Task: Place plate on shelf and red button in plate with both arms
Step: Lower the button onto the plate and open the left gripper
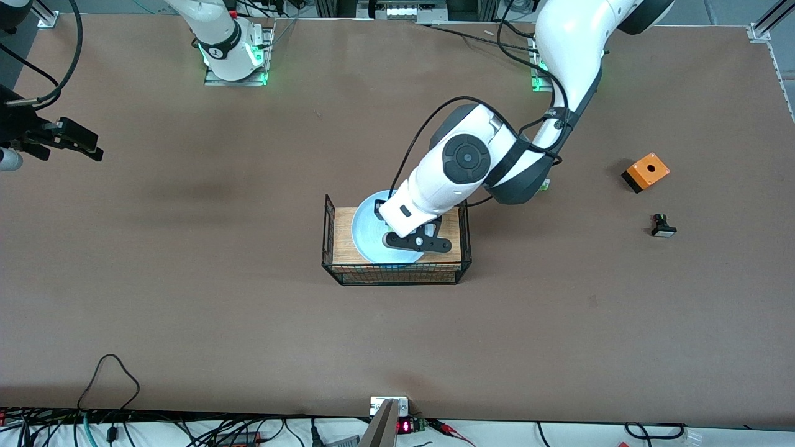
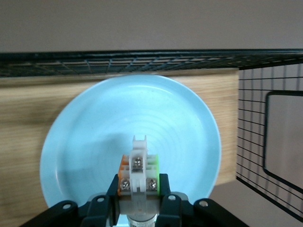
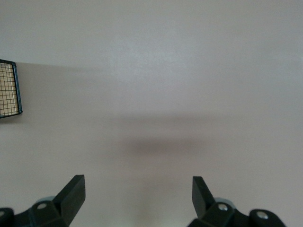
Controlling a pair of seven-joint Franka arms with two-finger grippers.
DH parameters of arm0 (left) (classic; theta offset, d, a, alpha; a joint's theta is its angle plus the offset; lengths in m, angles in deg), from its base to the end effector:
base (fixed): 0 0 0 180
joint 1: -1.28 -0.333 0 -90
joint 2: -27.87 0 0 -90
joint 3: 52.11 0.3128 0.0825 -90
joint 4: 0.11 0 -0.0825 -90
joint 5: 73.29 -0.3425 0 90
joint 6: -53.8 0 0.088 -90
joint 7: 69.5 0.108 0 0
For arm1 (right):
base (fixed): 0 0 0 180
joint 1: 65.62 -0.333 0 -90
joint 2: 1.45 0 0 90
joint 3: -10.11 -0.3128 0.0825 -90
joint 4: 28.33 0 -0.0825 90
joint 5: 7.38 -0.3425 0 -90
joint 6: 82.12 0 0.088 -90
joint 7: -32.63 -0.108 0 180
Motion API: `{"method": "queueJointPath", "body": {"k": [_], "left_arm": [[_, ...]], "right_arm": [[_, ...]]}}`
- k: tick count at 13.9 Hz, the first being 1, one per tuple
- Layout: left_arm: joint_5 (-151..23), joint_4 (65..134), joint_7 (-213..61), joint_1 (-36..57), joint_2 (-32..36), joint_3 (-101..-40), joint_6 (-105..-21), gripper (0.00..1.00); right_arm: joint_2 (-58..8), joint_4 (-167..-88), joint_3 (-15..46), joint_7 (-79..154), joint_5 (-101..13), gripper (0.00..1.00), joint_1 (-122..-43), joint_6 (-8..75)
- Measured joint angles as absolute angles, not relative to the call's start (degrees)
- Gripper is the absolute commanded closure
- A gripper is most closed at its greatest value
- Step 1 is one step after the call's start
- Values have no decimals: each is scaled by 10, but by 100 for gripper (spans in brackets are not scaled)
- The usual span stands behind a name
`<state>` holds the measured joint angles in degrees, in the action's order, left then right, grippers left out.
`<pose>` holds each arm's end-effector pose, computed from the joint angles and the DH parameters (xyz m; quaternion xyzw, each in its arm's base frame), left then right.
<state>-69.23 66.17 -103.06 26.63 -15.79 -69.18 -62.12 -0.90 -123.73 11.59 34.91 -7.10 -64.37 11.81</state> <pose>0.5747 -0.4398 0.3811 0.9889 -0.0174 -0.0283 0.1449 0.5134 -0.0250 0.5904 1.0000 -0.0037 -0.0081 0.0020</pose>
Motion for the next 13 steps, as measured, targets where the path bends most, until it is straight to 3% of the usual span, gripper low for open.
{"method": "queueJointPath", "body": {"k": [2, 3, 4, 10, 13], "left_arm": [[-714, 662, -1031, 273, -166, -692, -621, 66], [-721, 662, -1031, 277, -169, -692, -622, 46], [-726, 662, -1031, 281, -171, -692, -622, 0], [-728, 649, -1031, 283, -165, -691, -613, 0], [-729, 628, -1033, 279, -116, -690, -516, 0]], "right_arm": [[-9, -1237, 116, 349, -71, 0, -644, 118], [-9, -1237, 116, 349, -71, 0, -644, 118], [-9, -1237, 116, 349, -71, 0, -644, 118], [-9, -1237, 116, 349, -71, 0, -644, 118], [-9, -1236, 116, 349, -71, 0, -644, 117]]}}
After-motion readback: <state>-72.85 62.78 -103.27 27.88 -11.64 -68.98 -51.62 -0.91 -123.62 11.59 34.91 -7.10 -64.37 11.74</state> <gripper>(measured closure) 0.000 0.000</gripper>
